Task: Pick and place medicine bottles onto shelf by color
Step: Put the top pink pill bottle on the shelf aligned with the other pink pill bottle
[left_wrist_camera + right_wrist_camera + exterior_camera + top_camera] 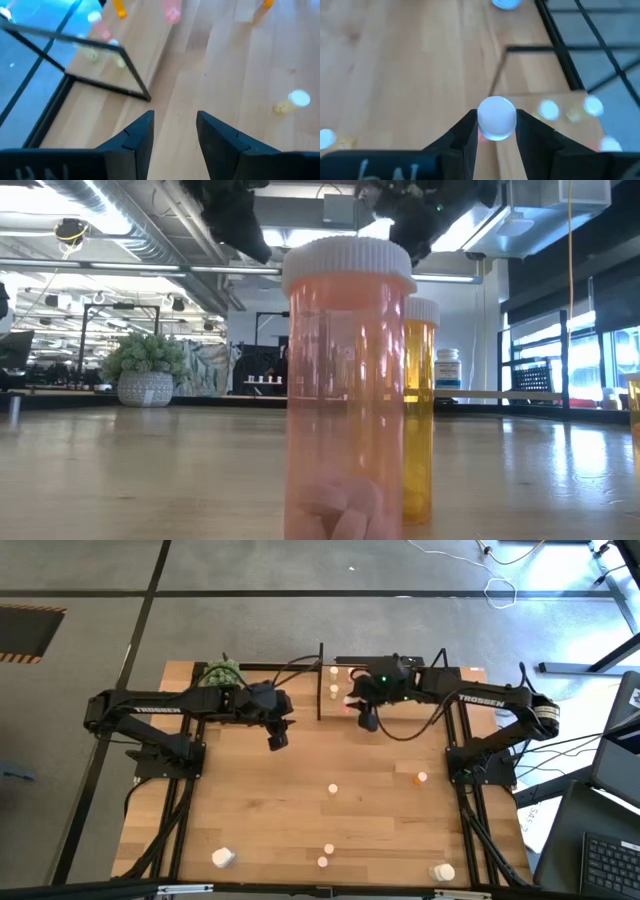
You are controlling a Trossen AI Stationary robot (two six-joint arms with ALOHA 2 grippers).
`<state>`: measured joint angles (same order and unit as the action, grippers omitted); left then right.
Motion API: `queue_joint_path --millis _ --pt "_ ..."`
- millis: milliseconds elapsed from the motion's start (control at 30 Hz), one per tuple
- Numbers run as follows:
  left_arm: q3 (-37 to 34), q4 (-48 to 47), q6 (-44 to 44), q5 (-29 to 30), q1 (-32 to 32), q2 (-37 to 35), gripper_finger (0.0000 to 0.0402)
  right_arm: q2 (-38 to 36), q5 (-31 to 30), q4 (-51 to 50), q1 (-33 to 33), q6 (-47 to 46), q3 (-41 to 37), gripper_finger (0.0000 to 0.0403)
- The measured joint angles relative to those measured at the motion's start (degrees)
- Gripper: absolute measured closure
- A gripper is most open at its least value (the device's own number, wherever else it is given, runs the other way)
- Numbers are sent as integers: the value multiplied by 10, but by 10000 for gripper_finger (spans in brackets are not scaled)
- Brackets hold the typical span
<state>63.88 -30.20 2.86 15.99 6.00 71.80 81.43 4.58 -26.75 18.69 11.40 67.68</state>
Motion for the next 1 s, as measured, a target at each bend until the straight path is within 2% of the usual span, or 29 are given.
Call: queue_joint_path --millis 200,400,733,900,1000 --pt "0 0 0 0 0 1 260 0 -29 3 52 -50 -19 284" --pt "0 2 0 0 0 2 260 11 -50 29 88 -57 -53 284" --pt "0 3 1 0 0 2 260 69 -53 127 99 -66 -71 284" --pt "0 3 1 0 0 2 260 99 -91 122 99 -66 -71 284" --pt "0 3 2 0 0 2 260 110 -95 122 100 -66 -71 284"
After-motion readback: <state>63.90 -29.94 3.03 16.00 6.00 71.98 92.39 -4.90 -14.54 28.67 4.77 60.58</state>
